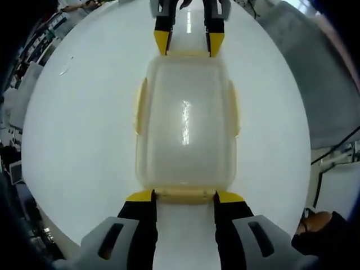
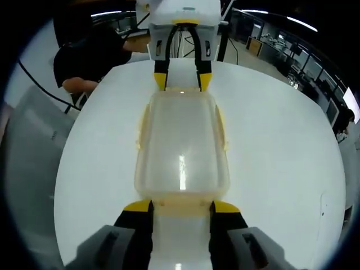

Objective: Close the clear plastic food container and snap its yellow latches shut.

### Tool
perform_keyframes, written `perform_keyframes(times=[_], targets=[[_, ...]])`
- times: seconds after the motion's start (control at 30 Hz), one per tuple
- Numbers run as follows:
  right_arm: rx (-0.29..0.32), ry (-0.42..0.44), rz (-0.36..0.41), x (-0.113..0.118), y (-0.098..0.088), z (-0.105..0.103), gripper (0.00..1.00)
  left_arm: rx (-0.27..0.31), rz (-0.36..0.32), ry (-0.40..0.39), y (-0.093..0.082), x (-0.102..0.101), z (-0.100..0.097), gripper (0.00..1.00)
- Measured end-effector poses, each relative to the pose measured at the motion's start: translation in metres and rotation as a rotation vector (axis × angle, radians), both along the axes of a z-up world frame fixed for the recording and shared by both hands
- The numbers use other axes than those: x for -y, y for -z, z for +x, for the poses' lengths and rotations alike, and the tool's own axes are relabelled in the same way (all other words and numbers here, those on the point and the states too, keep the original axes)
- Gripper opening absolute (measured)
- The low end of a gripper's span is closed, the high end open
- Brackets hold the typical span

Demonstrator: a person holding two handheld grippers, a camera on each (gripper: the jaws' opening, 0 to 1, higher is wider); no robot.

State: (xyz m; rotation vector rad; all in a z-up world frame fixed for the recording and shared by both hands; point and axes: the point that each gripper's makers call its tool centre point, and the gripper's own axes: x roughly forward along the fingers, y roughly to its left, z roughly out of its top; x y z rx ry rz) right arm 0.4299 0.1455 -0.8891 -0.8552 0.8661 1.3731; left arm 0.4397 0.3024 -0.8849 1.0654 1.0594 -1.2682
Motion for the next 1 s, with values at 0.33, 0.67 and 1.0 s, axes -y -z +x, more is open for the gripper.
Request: perform_keyframes(times=[0.33, 0.67, 1.0], targets=[[-0.023, 0.012, 0.004, -0.002, -0.008, -0.005, 0.36, 0.009, 0.009, 0.004, -0.008, -0.005, 0.003, 0.37], [-0.008, -0.010, 0.012, 0.000, -0.036, -0.004, 0.36, 0.029, -0.007, -0.005, -0.032, -0.003, 0.004, 0.37], [-0.017, -0.024, 0.021, 0.001, -0.060, -0.004, 0.36, 0.003, -0.005, -0.025, -0.057, -0.003, 0.000, 0.37]])
